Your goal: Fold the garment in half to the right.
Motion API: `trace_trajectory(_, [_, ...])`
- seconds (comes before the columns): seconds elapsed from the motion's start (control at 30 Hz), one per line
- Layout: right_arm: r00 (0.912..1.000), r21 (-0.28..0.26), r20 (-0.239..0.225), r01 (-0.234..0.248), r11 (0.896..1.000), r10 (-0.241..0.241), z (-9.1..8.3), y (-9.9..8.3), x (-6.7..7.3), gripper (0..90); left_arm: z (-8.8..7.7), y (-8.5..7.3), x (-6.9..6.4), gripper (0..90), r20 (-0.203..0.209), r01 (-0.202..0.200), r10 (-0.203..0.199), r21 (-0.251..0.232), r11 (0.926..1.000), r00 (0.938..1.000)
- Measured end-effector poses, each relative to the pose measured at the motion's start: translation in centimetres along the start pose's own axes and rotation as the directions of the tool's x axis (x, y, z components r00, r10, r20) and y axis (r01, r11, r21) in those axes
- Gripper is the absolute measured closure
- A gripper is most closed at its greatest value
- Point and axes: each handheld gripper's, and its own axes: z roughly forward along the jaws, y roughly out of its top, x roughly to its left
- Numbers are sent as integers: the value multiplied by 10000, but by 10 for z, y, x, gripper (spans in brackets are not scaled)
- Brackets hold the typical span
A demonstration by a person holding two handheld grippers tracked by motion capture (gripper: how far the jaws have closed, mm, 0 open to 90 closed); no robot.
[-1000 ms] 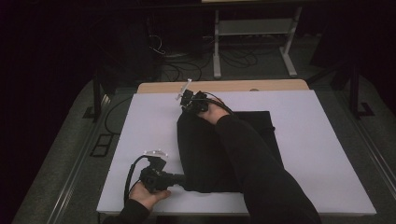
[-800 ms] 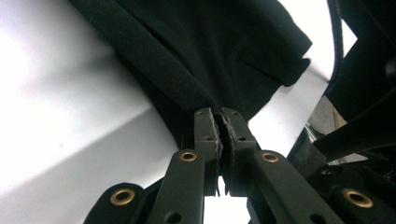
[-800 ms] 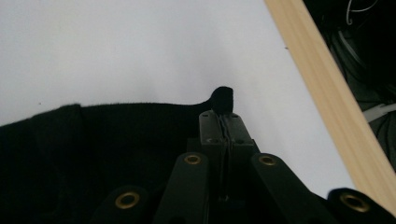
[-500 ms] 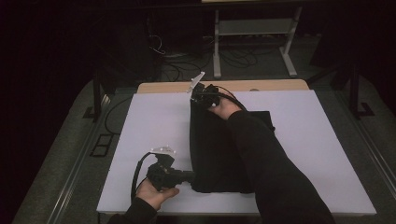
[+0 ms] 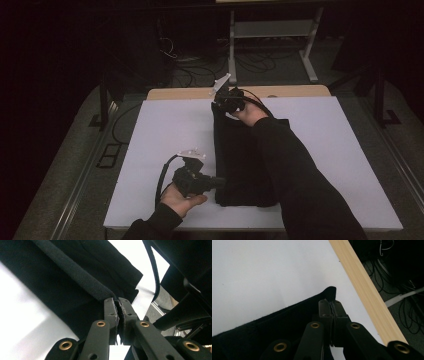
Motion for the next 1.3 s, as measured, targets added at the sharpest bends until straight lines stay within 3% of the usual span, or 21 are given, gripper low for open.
trace_trajectory(0.4, [9987, -36, 377, -352, 9994, 353, -17, -25, -16, 872, 18, 19, -14, 849, 411, -320, 321, -15, 9995, 9986])
trace_trajectory(0.7, [9963, -93, 561, -640, 9979, 644, -29, -39, -25, 872, 29, 34, -24, 849, 632, -792, 782, 133, 9968, 9949])
trace_trajectory(1.3, [9902, -106, 933, -1030, 9946, 1036, -48, -79, -36, 871, 60, 44, -35, 849, 1130, -993, 937, 450, 9940, 9892])
